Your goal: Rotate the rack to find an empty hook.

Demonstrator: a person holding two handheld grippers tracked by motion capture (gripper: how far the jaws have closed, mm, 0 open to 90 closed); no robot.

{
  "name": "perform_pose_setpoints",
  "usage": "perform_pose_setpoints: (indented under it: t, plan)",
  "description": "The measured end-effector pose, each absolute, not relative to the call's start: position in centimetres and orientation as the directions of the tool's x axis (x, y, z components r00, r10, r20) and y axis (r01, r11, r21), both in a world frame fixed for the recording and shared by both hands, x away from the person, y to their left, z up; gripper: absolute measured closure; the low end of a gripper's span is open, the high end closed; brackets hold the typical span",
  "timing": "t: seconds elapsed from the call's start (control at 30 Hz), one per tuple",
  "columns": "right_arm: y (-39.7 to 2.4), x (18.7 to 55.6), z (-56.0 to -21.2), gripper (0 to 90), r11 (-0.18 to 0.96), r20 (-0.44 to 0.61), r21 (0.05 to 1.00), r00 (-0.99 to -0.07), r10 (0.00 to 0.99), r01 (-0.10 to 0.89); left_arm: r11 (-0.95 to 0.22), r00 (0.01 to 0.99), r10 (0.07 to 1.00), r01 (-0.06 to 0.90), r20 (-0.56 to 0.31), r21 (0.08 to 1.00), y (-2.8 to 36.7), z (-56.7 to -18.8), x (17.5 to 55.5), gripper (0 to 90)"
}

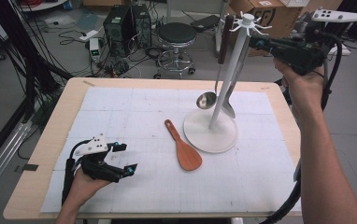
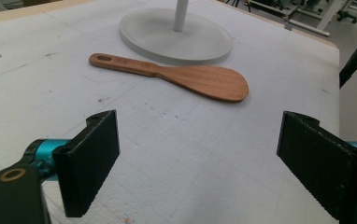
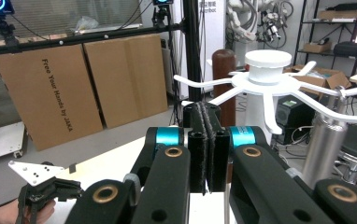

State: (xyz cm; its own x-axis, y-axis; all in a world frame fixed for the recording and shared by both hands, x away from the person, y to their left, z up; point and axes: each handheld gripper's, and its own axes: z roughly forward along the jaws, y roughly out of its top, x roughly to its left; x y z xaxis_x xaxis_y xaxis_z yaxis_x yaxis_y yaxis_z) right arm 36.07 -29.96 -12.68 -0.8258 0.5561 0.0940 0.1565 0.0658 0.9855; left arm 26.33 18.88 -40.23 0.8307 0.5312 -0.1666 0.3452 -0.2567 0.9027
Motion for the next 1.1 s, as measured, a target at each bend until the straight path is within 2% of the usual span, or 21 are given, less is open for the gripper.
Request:
perform_pose_setpoints:
  t: [0.4,0.63,0.87,1.1]
  plan:
    - [-29.3,35.6,-12.7,89.3,0.083,0.078,0.986,-0.833,0.548,0.147,-0.255,0.833,0.529,0.341,-0.164,0.905,18.9,-40.2,26.3,13.7]
    - [-29.3,35.0,-13.4,79.9,0.07,0.09,0.986,-0.831,0.549,0.153,-0.257,0.832,0.531,0.342,-0.163,0.904,18.9,-40.2,26.3,13.7]
    - [-28.9,34.3,-14.6,65.4,0.06,0.115,0.984,-0.844,0.523,0.171,-0.26,0.831,0.532,0.344,-0.164,0.902,18.9,-40.3,26.3,13.7]
    - [-28.3,33.6,-17.0,58.8,0.073,0.137,0.977,-0.849,0.509,0.202,-0.262,0.831,0.532,0.346,-0.164,0.901,18.8,-40.4,26.4,13.7]
